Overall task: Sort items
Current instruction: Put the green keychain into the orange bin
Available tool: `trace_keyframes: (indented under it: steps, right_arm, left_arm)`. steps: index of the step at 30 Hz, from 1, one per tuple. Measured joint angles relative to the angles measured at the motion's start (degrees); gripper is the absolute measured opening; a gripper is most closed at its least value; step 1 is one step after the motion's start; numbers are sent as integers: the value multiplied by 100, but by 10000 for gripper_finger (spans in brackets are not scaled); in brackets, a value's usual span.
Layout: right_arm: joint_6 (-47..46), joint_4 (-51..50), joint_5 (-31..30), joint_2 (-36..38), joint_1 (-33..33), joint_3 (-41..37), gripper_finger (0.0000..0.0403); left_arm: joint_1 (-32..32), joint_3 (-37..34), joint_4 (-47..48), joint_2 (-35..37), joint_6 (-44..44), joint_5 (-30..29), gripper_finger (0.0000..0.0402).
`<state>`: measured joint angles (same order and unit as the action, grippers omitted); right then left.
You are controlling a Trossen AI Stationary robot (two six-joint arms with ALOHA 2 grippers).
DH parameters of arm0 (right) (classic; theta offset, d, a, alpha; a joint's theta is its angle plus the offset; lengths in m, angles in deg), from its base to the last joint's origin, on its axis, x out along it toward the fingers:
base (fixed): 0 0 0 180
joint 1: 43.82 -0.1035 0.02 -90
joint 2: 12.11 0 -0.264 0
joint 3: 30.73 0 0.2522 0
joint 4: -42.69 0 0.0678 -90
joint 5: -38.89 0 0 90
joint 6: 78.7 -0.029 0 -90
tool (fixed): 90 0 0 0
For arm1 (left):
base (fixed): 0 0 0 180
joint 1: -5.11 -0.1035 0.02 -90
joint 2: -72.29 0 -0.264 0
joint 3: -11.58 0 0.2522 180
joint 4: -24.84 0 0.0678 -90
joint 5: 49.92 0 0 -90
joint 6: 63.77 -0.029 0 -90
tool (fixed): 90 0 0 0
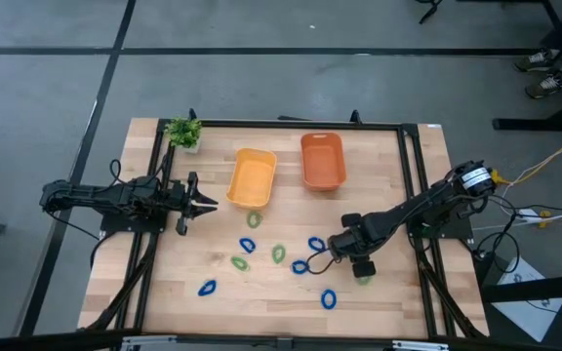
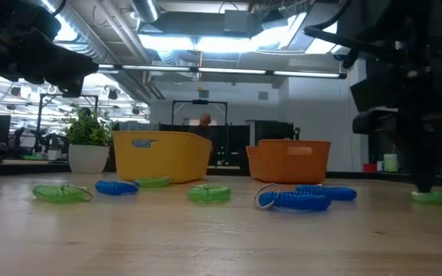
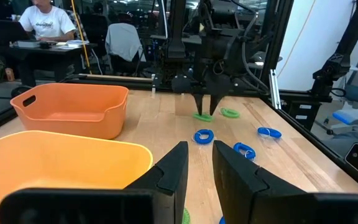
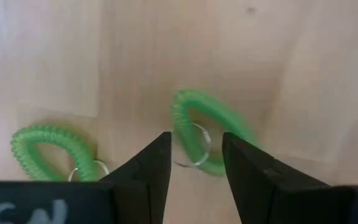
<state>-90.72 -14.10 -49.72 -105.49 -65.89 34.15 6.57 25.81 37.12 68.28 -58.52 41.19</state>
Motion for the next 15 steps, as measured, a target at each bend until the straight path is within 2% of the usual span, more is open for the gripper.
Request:
trace_keyframes:
  steps: [15]
  right_arm:
    - [-226, 144, 18, -79, -80, 0, 145]
  left_arm:
    - [0, 0, 0, 0, -2, 0, 70]
